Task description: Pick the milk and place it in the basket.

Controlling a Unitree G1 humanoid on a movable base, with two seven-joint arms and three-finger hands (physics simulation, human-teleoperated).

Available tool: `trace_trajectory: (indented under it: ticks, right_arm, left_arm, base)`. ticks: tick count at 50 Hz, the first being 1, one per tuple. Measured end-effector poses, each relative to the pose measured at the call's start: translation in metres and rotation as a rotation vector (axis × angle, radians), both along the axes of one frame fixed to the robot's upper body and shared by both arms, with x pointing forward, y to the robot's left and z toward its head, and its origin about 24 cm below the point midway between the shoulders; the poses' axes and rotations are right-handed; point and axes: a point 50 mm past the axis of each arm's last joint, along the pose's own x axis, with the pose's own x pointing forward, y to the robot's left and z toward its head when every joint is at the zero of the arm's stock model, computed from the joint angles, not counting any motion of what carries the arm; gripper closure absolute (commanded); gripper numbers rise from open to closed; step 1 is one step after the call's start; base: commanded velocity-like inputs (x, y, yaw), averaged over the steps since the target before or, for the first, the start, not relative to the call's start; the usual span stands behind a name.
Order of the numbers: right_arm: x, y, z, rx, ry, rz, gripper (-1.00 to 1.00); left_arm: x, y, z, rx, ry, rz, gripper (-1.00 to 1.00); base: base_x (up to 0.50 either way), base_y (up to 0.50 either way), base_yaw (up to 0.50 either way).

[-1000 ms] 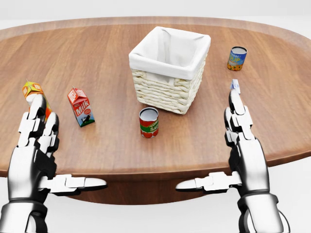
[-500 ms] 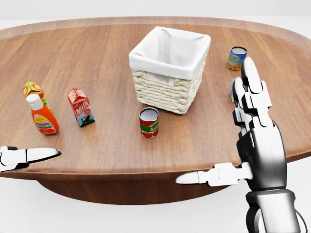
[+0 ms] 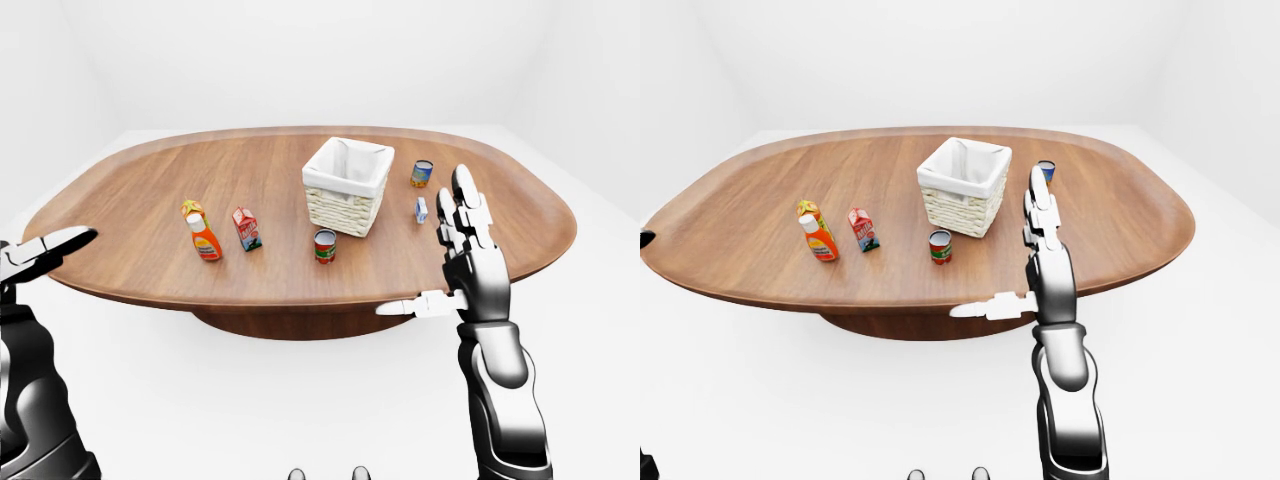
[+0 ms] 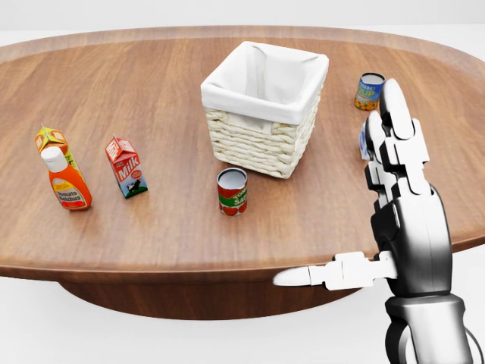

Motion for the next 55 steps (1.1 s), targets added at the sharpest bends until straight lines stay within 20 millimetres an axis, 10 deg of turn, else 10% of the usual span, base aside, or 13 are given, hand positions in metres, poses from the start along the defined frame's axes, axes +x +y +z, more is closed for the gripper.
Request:
trace_trajectory:
  ticks: [23, 55]
  right_arm:
    - [0.000, 0.000, -0.002, 0.001, 0.011, -0.001, -1.00]
    - [0.004, -0.002, -0.010, 0.002, 0.049, -0.010, -1.00]
  left_arm:
    - [-0.012, 0.102, -0.048, -0.255, 0.238, 0.270, -1.00]
    - [-0.017, 0.122, -0.063, -0.333, 0.301, 0.323, -1.00]
  base:
    - [0.00, 0.00, 0.00]
    - [0.00, 0.00, 0.00]
